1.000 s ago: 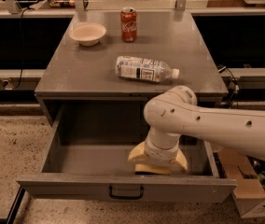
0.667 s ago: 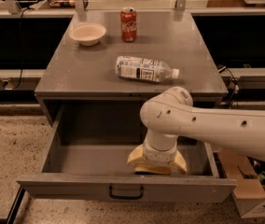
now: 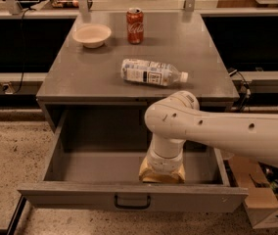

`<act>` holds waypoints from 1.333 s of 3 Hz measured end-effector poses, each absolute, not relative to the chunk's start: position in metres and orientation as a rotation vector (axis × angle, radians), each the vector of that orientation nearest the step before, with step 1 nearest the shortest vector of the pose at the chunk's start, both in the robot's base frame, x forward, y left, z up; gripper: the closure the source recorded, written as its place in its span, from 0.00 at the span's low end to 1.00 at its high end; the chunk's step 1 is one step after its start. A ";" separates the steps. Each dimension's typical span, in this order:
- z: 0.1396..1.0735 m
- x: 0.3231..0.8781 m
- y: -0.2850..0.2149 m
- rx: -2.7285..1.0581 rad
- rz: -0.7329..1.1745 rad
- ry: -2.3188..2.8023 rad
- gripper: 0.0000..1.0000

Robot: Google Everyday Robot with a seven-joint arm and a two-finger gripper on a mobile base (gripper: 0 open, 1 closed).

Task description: Pick sponge from top drawer and place on counter

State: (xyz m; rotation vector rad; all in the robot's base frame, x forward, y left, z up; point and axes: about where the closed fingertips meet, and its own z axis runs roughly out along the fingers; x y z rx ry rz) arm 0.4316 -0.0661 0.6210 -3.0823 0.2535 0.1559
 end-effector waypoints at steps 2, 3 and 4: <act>0.658 0.435 -0.055 -2.996 0.208 0.244 0.89; 0.690 0.446 -0.054 -2.958 0.152 0.247 1.00; 0.730 0.457 -0.056 -2.953 0.060 0.270 1.00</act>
Offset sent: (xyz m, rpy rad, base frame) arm 0.0114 0.0198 0.0727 0.1450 0.0204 -0.0041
